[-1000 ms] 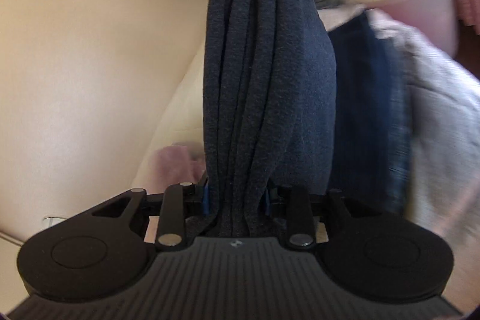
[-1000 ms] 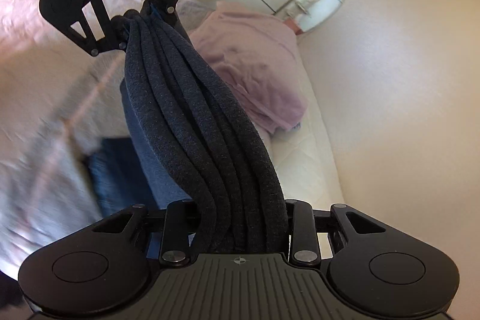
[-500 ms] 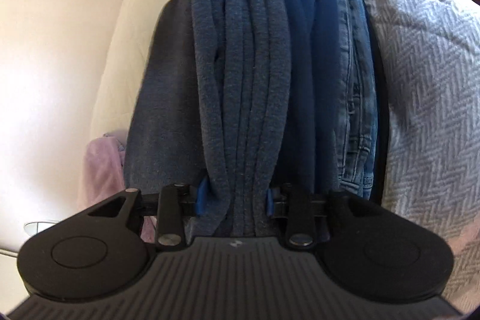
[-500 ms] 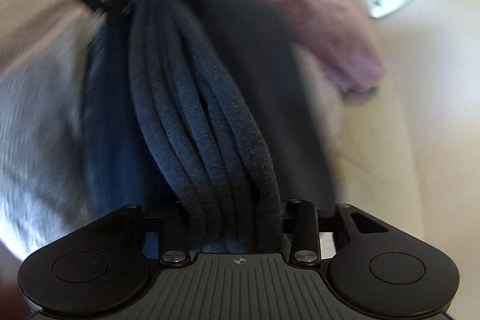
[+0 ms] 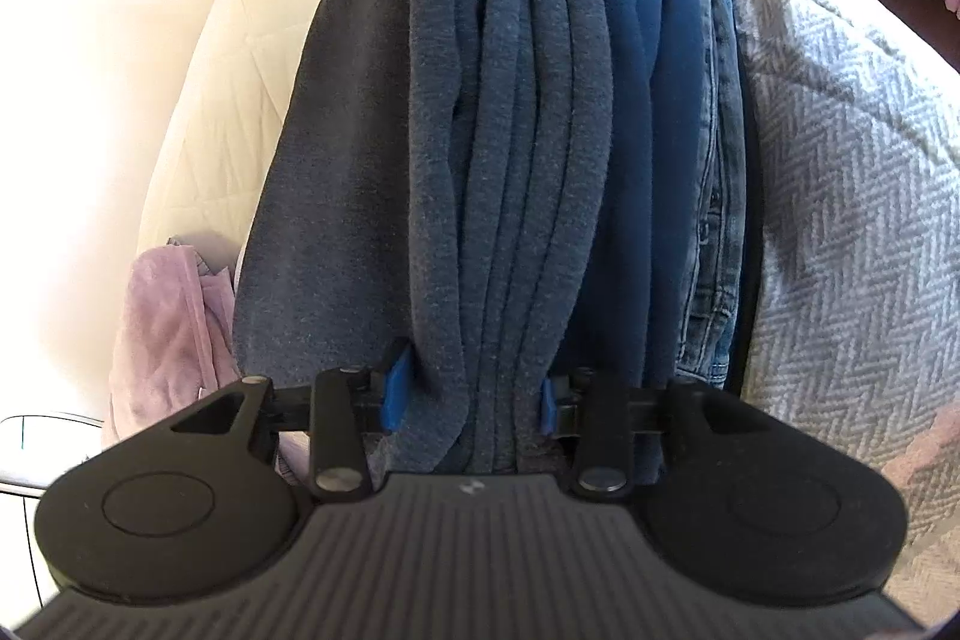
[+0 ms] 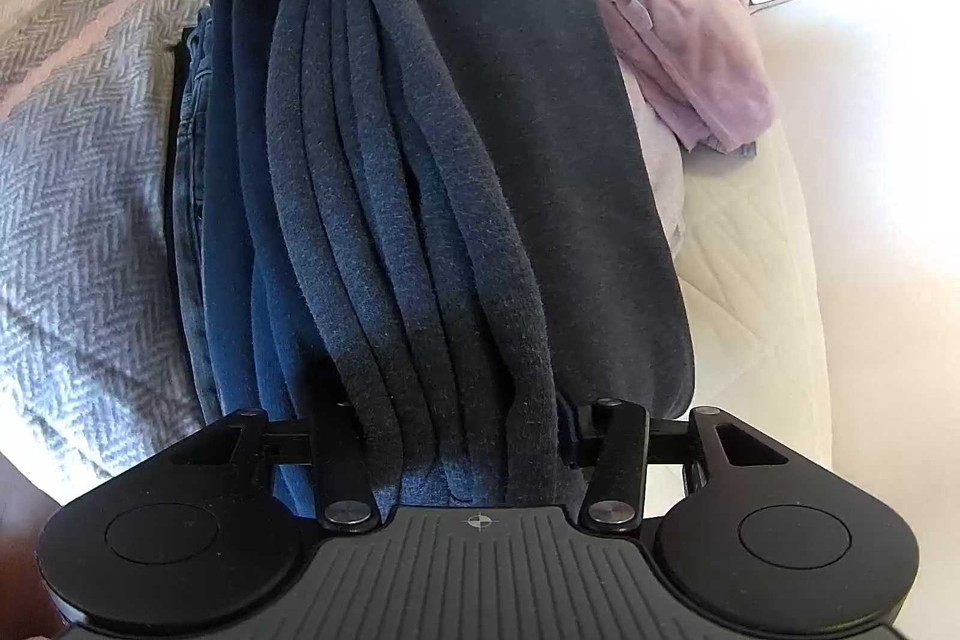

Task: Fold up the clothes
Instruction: 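Carry the hanging sweatpants with both grippers over the stacked jeans, then lower the sweatpants onto the jeans stack with both grippers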

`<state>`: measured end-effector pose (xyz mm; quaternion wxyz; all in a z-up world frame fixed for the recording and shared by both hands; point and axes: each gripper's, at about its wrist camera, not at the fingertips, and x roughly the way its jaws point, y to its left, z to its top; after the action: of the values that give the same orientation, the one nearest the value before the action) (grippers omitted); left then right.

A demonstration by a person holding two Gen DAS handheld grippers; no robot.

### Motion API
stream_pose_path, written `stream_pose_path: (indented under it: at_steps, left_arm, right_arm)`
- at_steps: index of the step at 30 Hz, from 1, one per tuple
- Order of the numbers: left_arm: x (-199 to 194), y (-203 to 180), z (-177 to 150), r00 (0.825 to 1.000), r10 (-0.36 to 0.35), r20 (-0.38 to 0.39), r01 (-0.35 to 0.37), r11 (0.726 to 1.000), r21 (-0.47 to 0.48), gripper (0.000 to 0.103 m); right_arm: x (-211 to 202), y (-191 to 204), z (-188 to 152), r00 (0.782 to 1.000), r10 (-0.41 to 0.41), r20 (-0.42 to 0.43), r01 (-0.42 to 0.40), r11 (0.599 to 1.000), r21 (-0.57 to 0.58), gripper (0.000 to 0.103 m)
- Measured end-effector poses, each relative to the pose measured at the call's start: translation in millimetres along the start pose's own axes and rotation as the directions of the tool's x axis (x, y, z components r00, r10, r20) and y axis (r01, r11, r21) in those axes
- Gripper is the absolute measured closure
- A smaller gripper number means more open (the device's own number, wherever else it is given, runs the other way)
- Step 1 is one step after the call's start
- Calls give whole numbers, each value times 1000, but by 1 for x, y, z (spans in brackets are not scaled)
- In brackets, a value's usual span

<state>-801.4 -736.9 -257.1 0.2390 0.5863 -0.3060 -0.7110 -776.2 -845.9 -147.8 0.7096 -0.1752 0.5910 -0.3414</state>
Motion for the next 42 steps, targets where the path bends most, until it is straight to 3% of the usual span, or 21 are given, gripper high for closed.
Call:
stream_pose_path:
  at_steps: [6,8,14,20,23,27,31,32,35,39,42]
  left_arm:
    - [-8,1,-12,1000,-5,0,5,1000,-2,67]
    - [8,-21,3,1000,-5,3,5,1000,-2,67]
    - [10,-25,1,1000,-2,13,2,1000,-5,66]
    - [1,-27,-8,998,51,40,-51,999,-9,61]
    - [-1,-22,-7,996,77,47,-77,997,-21,67]
    - [-5,-18,-5,994,104,41,-101,993,-60,67]
    - [4,-54,-7,996,88,33,-90,993,71,65]
    - [2,-57,-9,994,103,33,-106,991,83,63]
    - [-11,-60,-18,992,118,36,-121,988,93,56]
    - [-41,-51,-35,996,80,42,-80,997,2,50]
    - [-68,-32,-47,997,28,74,-16,987,-160,51]
  right_arm:
    - [-16,5,-21,1000,6,-17,-6,1000,13,52]
    - [-17,3,-22,1000,7,-21,-7,1000,6,51]
    - [-18,9,-19,1000,3,-31,-3,1000,-9,47]
    - [-7,26,-16,1000,8,-19,-8,999,-35,46]
    - [-5,18,-16,1000,10,0,-10,1000,-9,64]
    - [-13,7,-18,996,-78,40,77,997,9,66]
    - [-4,33,-26,999,-37,2,37,999,-25,64]
    - [-2,44,-28,999,-38,-8,37,998,-56,57]
    - [-11,54,-29,996,-85,-6,84,993,-81,54]
    - [-38,47,-36,999,-52,-14,53,998,25,52]
    - [-59,32,-45,1000,10,-26,-5,983,185,52]
